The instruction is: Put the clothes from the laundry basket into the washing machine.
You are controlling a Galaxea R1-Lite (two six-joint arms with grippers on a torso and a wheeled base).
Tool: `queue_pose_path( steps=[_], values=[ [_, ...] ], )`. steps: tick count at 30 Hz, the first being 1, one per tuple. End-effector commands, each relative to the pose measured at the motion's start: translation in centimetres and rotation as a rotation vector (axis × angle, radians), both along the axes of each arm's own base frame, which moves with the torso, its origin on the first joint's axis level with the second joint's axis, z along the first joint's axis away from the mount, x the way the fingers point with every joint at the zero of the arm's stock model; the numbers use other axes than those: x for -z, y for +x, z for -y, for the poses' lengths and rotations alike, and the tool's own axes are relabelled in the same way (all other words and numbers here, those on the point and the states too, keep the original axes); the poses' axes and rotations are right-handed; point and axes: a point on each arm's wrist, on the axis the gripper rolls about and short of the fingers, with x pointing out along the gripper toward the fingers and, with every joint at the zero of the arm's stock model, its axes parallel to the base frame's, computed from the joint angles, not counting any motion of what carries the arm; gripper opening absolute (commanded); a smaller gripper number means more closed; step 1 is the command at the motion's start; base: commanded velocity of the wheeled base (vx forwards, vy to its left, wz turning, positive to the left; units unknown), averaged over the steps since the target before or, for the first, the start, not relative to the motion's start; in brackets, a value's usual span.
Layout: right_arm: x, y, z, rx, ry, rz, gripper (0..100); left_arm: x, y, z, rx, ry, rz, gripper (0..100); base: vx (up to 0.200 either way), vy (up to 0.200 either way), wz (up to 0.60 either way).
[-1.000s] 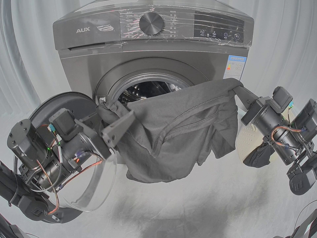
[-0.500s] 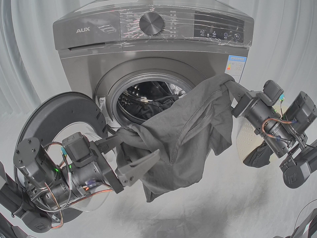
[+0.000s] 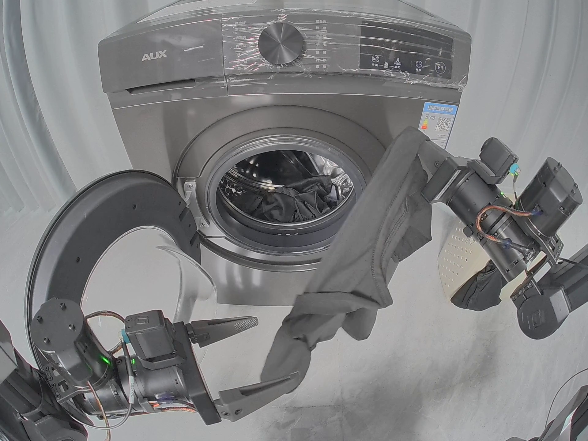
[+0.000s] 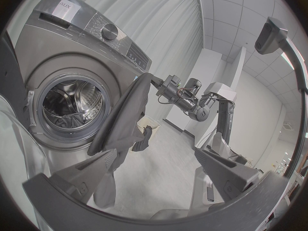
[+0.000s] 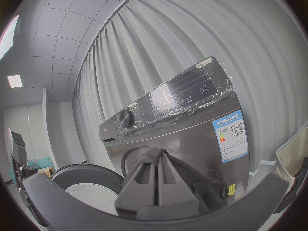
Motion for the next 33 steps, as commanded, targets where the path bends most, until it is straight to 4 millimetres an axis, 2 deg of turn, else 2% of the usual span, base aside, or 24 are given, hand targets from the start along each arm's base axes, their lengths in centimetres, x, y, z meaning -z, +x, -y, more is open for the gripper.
queue_pose_path(
  steps=[1, 5, 8, 14, 16, 20, 33],
  values=[
    [0.4, 0.3, -0.4, 0.002, -0.002, -0.01, 0, 0.0, -0.1, -0.1, 0.002, -0.001, 0.003, 100, 0.0, 0.0, 0.0],
    [0.1, 0.5, -0.3, 0.008, 0.001, -0.005, 0, -0.6, -0.6, -0.3, 0.031, -0.018, 0.017, 100, 0.0, 0.0, 0.0],
    [0.2, 0.3, -0.5, -0.005, 0.0, -0.008, 0, -0.4, 0.0, -0.1, 0.017, -0.015, 0.014, 100, 0.0, 0.0, 0.0],
    [0.0, -0.5, -1.3, -0.038, 0.001, -0.005, 0, 0.4, 3.2, 1.4, -0.128, 0.02, 0.037, 100, 0.0, 0.0, 0.0],
    [0.0, -0.7, -1.7, -0.05, 0.0, -0.005, 0, 1.3, 4.4, 2.2, -0.186, 0.06, 0.05, 100, 0.0, 0.0, 0.0],
    [0.0, -0.9, -1.9, -0.057, -0.002, -0.005, 0, 2.4, 5.6, 3.0, -0.205, 0.105, 0.071, 100, 0.0, 0.0, 0.0],
    [0.9, -2.1, -3.4, -0.1, -0.027, -0.044, 0, 3.0, 6.0, 3.3, -0.211, 0.125, 0.067, 100, 0.0, 0.0, 0.0]
  ],
)
